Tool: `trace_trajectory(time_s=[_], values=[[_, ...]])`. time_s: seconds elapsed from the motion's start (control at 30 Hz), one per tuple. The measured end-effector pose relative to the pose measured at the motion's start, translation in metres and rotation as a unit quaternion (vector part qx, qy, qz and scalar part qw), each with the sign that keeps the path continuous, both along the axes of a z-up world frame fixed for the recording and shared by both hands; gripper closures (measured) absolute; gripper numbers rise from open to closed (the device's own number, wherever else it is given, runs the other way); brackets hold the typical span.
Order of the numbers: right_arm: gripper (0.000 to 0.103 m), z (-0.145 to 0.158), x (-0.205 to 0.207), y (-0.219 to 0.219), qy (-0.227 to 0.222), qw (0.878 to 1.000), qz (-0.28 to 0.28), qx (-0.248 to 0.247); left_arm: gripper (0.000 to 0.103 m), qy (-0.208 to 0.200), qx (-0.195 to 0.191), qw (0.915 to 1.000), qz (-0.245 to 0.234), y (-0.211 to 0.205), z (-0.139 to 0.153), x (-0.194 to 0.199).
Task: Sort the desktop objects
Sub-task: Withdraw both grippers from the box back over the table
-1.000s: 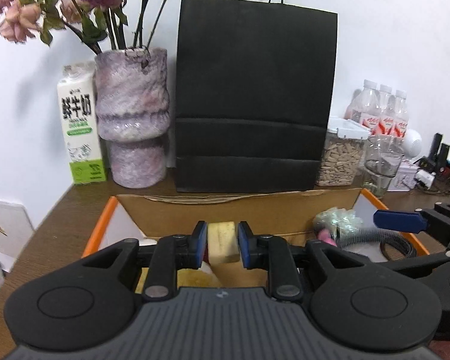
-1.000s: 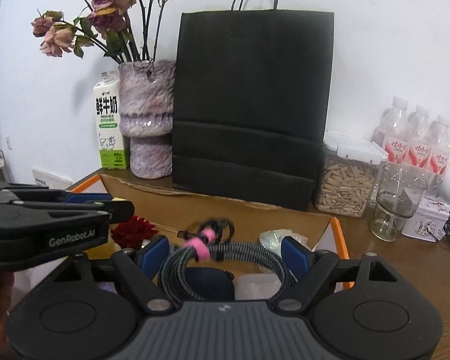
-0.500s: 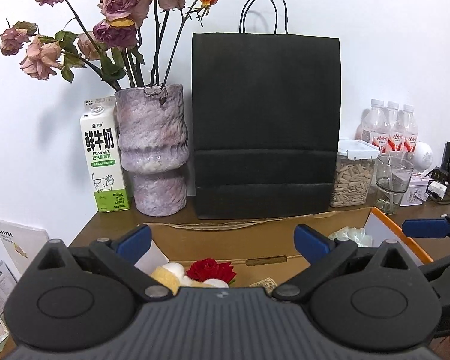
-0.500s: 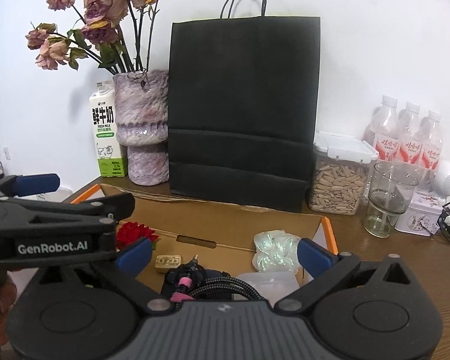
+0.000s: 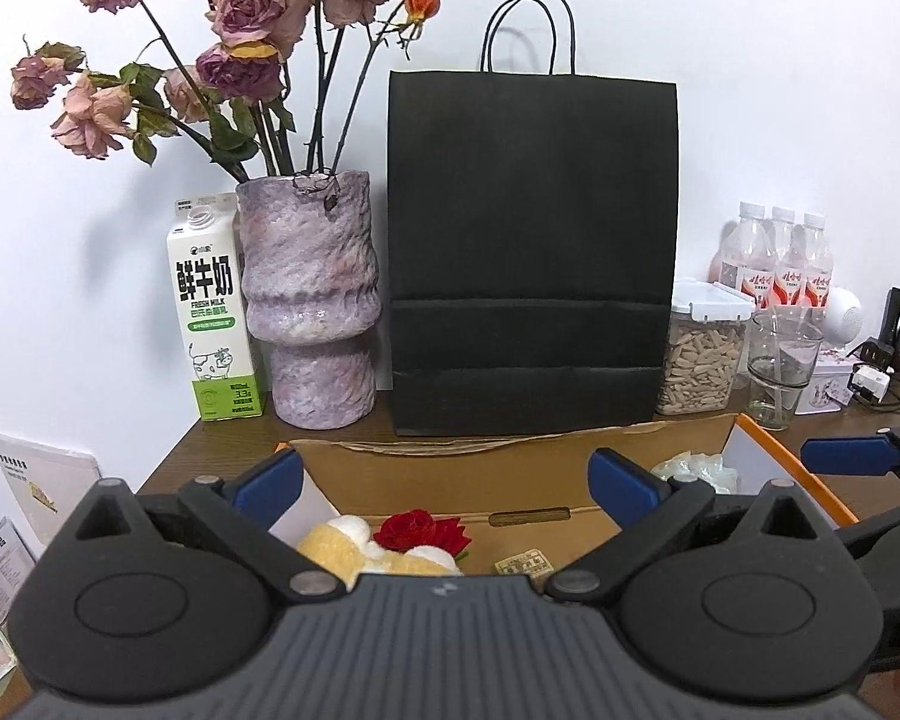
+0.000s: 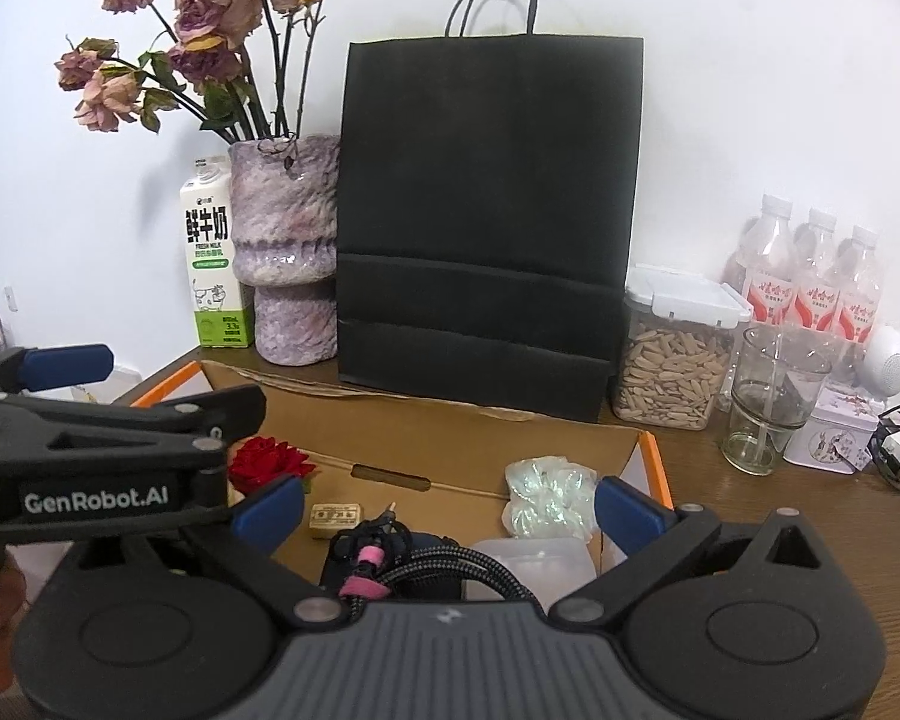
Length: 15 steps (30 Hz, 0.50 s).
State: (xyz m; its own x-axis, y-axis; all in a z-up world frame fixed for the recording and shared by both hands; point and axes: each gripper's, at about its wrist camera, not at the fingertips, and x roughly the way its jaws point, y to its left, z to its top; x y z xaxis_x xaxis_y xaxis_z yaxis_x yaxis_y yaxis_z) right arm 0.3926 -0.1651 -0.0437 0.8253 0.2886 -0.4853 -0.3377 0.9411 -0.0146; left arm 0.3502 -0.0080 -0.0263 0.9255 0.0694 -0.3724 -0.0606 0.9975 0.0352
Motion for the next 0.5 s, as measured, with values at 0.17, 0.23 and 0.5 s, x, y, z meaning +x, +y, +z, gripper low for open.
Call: trace_trajectory(time_s=[0.17, 0.23, 0.5], values=[[0.000, 0.003, -0.009, 0.000, -0.008, 1.000, 0.004, -0.003, 0.000, -0.001, -0.006, 1.0000, 0.004, 0.003, 0.003, -0.011], [0.000, 0.003, -0.013, -0.001, -0.008, 1.000, 0.004, -0.004, 0.000, -0.001, -0.007, 1.0000, 0.005, 0.003, 0.003, -0.016], [0.000, 0.005, -0.034, -0.007, -0.008, 1.000, 0.005, -0.004, 0.000, -0.001, -0.012, 0.9999, 0.009, 0.002, 0.005, -0.041]])
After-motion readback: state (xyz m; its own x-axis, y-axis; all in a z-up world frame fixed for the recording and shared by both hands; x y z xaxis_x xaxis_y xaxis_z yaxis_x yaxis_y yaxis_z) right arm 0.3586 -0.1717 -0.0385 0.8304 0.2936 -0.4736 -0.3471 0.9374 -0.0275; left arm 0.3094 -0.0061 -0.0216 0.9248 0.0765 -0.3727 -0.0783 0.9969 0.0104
